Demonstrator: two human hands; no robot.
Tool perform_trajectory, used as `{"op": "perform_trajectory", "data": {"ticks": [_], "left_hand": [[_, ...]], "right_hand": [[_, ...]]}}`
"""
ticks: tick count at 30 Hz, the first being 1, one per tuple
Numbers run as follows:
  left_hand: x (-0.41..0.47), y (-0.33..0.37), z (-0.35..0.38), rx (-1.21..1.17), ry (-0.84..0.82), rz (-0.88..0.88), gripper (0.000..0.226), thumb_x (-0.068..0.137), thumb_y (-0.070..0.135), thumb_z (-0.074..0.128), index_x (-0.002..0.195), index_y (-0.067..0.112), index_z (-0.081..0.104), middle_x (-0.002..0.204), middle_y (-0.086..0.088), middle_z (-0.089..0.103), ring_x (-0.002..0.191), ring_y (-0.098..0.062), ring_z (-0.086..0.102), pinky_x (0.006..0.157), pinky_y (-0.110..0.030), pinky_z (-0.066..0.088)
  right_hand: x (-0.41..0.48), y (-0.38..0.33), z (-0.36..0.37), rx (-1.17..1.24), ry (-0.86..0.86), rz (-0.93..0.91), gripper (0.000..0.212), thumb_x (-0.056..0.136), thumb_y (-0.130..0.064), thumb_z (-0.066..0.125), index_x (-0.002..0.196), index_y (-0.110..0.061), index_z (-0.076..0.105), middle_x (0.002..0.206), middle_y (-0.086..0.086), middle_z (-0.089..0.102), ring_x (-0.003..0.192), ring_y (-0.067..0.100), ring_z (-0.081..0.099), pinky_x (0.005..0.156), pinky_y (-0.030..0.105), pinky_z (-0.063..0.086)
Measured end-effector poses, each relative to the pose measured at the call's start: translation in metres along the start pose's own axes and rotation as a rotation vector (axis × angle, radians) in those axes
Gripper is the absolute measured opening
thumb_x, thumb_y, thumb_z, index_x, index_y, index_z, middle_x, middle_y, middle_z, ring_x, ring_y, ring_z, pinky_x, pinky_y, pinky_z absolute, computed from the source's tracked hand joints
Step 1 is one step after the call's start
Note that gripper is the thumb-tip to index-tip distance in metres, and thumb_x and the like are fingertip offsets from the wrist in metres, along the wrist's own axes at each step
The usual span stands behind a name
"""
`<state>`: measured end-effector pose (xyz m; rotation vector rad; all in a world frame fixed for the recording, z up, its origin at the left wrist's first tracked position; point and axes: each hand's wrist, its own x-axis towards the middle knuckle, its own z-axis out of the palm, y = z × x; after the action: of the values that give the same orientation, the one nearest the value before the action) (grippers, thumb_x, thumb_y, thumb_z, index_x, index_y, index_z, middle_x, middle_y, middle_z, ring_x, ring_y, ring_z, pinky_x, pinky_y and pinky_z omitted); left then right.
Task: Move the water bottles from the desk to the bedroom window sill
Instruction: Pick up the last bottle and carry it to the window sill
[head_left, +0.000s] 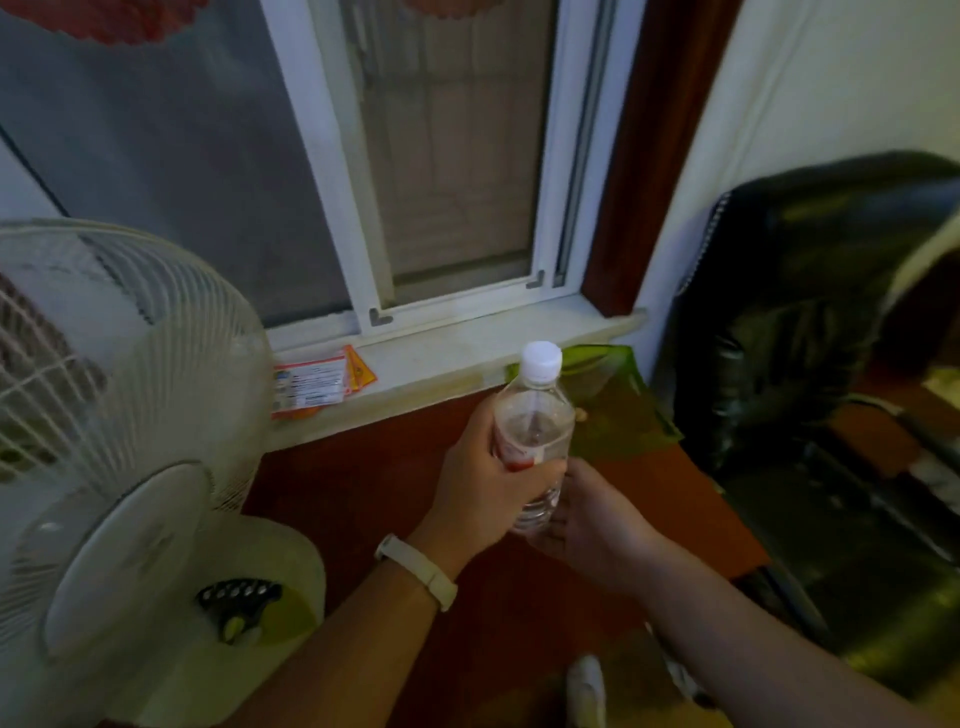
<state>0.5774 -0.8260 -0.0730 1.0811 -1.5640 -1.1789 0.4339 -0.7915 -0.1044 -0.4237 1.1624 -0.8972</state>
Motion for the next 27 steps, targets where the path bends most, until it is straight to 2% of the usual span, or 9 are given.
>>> {"op": "perform_trajectory", "data": {"ticks": [5, 9, 13, 17, 21, 25, 27], "left_hand": [[-0.005, 0.008, 0.035, -0.111, -0.16, 0.003, 0.075, 0.063, 0.018, 0.087, 0.125, 0.048, 0.056, 0.121, 0.006, 0.07, 0.114, -0.014, 0.066, 0.102, -0.048, 0.051], [-0.02, 0.024, 0.073, -0.158, -0.313, 0.012, 0.07, 0.066, 0.008, 0.084, 0.123, 0.039, 0.059, 0.117, 0.005, 0.071, 0.112, -0.016, 0.067, 0.101, -0.049, 0.052], [-0.038, 0.044, 0.113, -0.164, -0.464, 0.034, 0.069, 0.069, 0.005, 0.083, 0.123, 0.041, 0.058, 0.118, 0.005, 0.07, 0.113, -0.015, 0.066, 0.101, -0.049, 0.052], [-0.062, 0.068, 0.154, -0.131, -0.561, 0.043, 0.067, 0.07, 0.011, 0.084, 0.115, 0.051, 0.057, 0.117, 0.01, 0.07, 0.111, -0.009, 0.066, 0.099, -0.046, 0.053], [-0.094, 0.097, 0.207, -0.104, -0.683, 0.068, 0.065, 0.073, 0.011, 0.084, 0.124, 0.039, 0.055, 0.117, 0.011, 0.069, 0.109, -0.005, 0.066, 0.097, -0.04, 0.055], [-0.142, 0.127, 0.273, -0.11, -0.787, 0.099, 0.064, 0.075, 0.004, 0.082, 0.124, 0.034, 0.053, 0.116, 0.01, 0.068, 0.107, -0.002, 0.066, 0.088, -0.023, 0.054], [-0.17, 0.14, 0.308, -0.114, -0.859, 0.122, 0.066, 0.075, 0.001, 0.081, 0.124, 0.035, 0.052, 0.116, 0.009, 0.068, 0.107, -0.002, 0.066, 0.085, -0.019, 0.054]], "right_hand": [[-0.045, 0.007, -0.027, 0.144, 0.11, -0.075, 0.05, 0.098, -0.045, 0.043, 0.126, -0.008, 0.063, 0.108, 0.018, 0.071, 0.094, 0.026, 0.069, 0.086, 0.035, 0.055], [-0.09, 0.018, -0.053, 0.219, 0.213, -0.137, 0.048, 0.099, -0.047, 0.045, 0.125, -0.011, 0.062, 0.112, 0.019, 0.072, 0.097, 0.027, 0.069, 0.093, 0.038, 0.053], [-0.13, 0.03, -0.083, 0.3, 0.294, -0.192, 0.05, 0.097, -0.05, 0.047, 0.125, -0.011, 0.063, 0.117, 0.021, 0.07, 0.106, 0.03, 0.067, 0.106, 0.043, 0.047], [-0.175, 0.039, -0.113, 0.352, 0.344, -0.258, 0.047, 0.099, -0.047, 0.046, 0.124, -0.01, 0.061, 0.108, 0.021, 0.073, 0.102, 0.03, 0.067, 0.101, 0.042, 0.047], [-0.23, 0.052, -0.152, 0.426, 0.387, -0.319, 0.045, 0.099, -0.045, 0.047, 0.125, -0.01, 0.059, 0.114, 0.024, 0.071, 0.109, 0.034, 0.066, 0.1, 0.043, 0.05], [-0.294, 0.08, -0.204, 0.502, 0.426, -0.379, 0.051, 0.095, -0.047, 0.053, 0.128, -0.008, 0.058, 0.114, 0.02, 0.072, 0.102, 0.029, 0.071, 0.082, 0.037, 0.058], [-0.329, 0.097, -0.231, 0.541, 0.453, -0.418, 0.057, 0.089, -0.049, 0.057, 0.129, -0.007, 0.058, 0.114, 0.02, 0.072, 0.098, 0.027, 0.072, 0.075, 0.034, 0.059]]}}
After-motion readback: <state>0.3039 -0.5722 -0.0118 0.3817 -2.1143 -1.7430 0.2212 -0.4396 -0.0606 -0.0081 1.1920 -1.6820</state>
